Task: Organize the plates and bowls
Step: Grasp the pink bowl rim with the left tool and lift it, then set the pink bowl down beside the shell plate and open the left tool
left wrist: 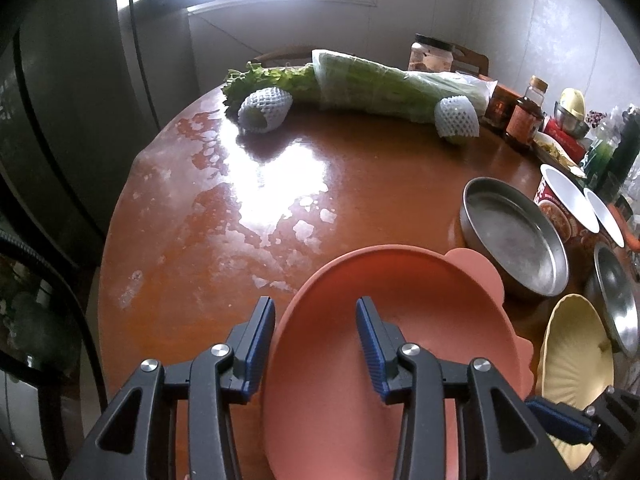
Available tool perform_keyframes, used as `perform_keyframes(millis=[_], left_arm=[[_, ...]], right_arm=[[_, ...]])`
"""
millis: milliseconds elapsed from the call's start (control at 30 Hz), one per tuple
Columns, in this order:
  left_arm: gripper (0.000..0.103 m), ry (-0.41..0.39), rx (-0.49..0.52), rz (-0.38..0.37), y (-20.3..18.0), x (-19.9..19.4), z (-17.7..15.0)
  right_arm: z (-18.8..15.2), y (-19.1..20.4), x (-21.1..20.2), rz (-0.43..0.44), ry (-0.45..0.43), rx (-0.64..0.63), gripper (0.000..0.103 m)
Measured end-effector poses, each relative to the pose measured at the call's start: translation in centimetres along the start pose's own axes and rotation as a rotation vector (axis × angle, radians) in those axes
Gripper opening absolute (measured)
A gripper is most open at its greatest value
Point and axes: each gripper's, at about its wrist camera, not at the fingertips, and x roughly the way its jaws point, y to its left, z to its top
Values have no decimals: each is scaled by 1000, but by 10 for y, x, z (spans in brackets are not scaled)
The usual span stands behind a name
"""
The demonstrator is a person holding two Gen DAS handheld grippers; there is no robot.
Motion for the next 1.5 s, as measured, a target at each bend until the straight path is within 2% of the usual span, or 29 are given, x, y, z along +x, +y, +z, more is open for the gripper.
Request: perform_keyframes(millis=[300,633,1133,1500], left_arm=[[43,-31,-22,2,3,-13,0],[48,-96,-27,-4,1,-48,-3],[57,-195,20,-41,-41,-113,-17],[58,-218,33,-56,-75,-135,-28]], right_arm=[[1,-1,-7,-11,-20,0,40],[-1,-5,-30,-38,-72,13,44],[-4,-22,-83,-78,-185,46,46],[-13,-43,-119,-109,-247,80,47]])
